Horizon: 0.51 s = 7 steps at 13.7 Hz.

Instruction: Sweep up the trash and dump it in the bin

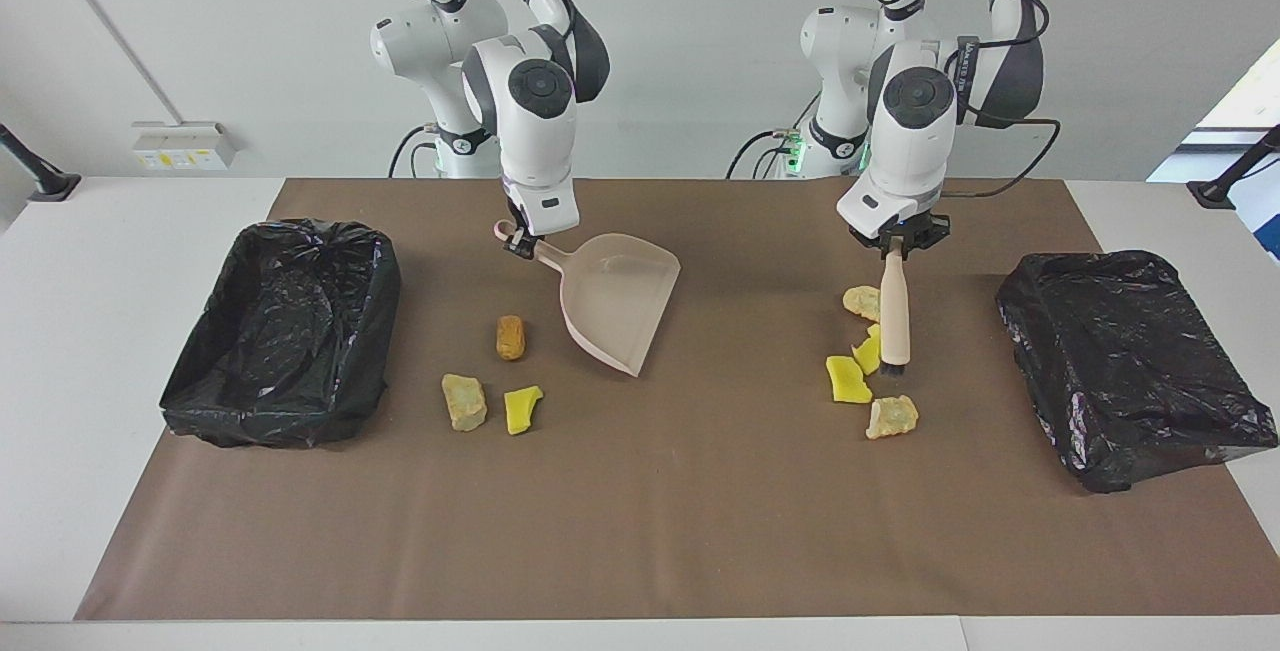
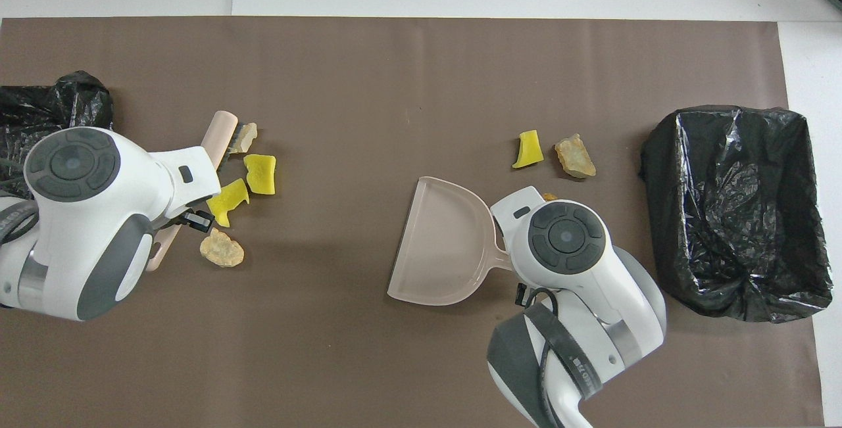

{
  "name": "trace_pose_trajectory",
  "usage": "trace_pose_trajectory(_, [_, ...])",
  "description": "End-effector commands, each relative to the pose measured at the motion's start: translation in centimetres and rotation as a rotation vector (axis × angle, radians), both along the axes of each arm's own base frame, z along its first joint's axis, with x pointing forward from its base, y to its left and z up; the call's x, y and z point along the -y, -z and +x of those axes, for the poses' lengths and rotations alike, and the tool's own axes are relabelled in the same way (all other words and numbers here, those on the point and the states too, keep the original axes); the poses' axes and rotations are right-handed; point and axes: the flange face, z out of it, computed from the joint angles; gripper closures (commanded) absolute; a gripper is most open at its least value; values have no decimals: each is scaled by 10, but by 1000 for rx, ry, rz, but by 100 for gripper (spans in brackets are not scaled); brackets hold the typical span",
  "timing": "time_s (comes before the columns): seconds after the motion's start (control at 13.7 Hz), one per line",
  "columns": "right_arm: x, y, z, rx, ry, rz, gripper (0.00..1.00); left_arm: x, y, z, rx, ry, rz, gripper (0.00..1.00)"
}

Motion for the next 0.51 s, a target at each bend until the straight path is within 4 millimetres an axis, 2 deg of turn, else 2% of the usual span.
trace_pose_trajectory(0.0, [-16, 10, 0, 26, -57, 8, 100, -19, 11, 58, -9, 109, -9, 100])
trace_pose_trajectory(0.07, [-17, 11, 1, 30, -54, 17, 100, -30, 14, 73, 4, 171, -10, 100])
trace_pose_trajectory(0.22, [-22, 17, 4, 48, -58, 33, 100, -46, 27, 88, 22, 296, -15, 100])
trace_pose_trajectory(0.37, [-24, 21, 4, 47, -53, 33, 100, -70, 40, 85, -12, 313, -16, 100])
trace_pose_trajectory(0.44, [-24, 21, 4, 45, -53, 32, 100, -73, 51, 73, -44, 308, -18, 100])
